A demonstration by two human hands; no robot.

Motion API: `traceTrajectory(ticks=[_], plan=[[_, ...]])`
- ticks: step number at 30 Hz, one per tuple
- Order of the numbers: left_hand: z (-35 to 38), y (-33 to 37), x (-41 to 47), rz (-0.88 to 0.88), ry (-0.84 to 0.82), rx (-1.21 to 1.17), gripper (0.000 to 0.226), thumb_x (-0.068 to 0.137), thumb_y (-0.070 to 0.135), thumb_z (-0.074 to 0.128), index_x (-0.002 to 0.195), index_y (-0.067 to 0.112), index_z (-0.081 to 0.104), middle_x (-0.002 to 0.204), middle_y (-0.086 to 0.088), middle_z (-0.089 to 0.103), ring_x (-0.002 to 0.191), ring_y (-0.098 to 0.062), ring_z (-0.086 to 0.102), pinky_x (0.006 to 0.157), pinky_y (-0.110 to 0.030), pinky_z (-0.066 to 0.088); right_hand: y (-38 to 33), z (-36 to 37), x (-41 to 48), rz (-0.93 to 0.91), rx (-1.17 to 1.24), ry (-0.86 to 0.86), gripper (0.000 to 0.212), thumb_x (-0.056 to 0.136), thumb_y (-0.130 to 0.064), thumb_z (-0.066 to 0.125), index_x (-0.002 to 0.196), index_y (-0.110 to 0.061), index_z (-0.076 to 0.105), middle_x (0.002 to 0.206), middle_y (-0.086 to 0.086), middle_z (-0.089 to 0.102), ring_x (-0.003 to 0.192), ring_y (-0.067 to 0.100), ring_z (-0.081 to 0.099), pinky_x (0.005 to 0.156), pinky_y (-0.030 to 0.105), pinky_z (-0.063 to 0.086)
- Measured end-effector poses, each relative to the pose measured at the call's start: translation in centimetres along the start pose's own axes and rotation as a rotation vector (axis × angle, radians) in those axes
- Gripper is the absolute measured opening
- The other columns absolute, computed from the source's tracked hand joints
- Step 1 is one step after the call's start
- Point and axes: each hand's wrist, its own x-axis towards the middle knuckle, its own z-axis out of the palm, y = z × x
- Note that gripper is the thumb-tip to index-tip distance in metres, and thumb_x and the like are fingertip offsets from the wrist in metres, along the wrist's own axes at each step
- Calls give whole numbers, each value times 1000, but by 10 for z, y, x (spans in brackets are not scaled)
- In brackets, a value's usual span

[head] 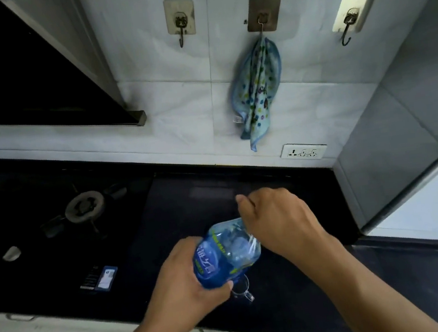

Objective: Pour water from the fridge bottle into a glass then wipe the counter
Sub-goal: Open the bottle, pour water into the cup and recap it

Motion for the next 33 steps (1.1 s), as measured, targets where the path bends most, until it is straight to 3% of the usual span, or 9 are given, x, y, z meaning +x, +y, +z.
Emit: traceTrajectory(ticks=[3, 6, 9, 13, 18, 21, 24, 28, 33], plan=[[-24, -9, 8, -3, -277, -294, 67, 60, 21, 97, 117, 31, 64, 105, -4, 74, 94, -19, 75, 76, -29, 59, -2, -13, -19, -513, 172, 189, 42, 101, -37, 43, 63, -20, 37, 55, -4, 41, 50, 25, 43, 48, 36, 37], [-36, -3, 13, 1, -539, -560, 81, 71, 11, 90, 142, 11, 50, 125, -28, 64, 113, -43, 65, 90, -47, 55, 1, -23, -25, -838, 427, 217, 35, 103, -26, 43, 71, -11, 49, 64, -2, 45, 55, 19, 42, 50, 34, 35], [-25, -1, 10, -44, -612, -662, 79, 79, 10, 82, 147, 8, 43, 132, -32, 59, 120, -54, 58, 99, -59, 49, 5, -24, -22, -624, 482, 236, 36, 102, -28, 42, 69, -14, 46, 61, -2, 46, 53, 18, 44, 50, 36, 38], [-2, -3, 0, -71, -314, -220, 56, 71, 27, 89, 118, 33, 59, 111, -2, 73, 101, -22, 74, 89, -51, 60, 5, -20, -6, 20, 29, -14, 53, 98, -55, 37, 61, -18, 46, 60, -2, 54, 60, 24, 57, 57, 32, 42], [-15, -9, 3, 11, -403, -437, 73, 72, 10, 89, 135, 19, 54, 116, -15, 69, 104, -30, 70, 84, -41, 58, 0, -27, -26, -612, 216, 153, 40, 103, -37, 42, 66, -20, 41, 58, -5, 44, 52, 22, 44, 50, 37, 37], [-26, -1, 9, -1, -635, -696, 87, 76, -2, 79, 151, 3, 36, 136, -36, 53, 125, -53, 54, 100, -59, 48, 7, -29, -28, -861, 472, 165, 29, 103, -24, 43, 82, -9, 56, 72, -3, 49, 62, 15, 46, 56, 31, 40], [-20, 2, 7, -70, -630, -662, 77, 79, 11, 81, 147, 17, 45, 136, -26, 60, 125, -49, 57, 105, -67, 44, 14, -20, -23, -574, 438, 167, 31, 102, -29, 42, 75, -17, 51, 66, -4, 50, 60, 20, 50, 57, 39, 43], [3, 8, -10, -53, -231, 52, 55, 65, 46, 83, 110, 45, 52, 110, 22, 61, 99, -2, 67, 80, -28, 59, 18, -13, -10, 77, 26, -121, 54, 98, -55, 38, 58, -19, 43, 60, -2, 51, 65, 27, 58, 63, 32, 44], [-4, -3, -9, -45, -385, -371, 66, 73, 17, 88, 129, 28, 54, 114, -7, 68, 103, -30, 70, 84, -50, 59, 11, -23, -33, -546, 154, 106, 35, 102, -34, 44, 71, -20, 48, 62, -6, 45, 58, 19, 47, 56, 37, 43]])
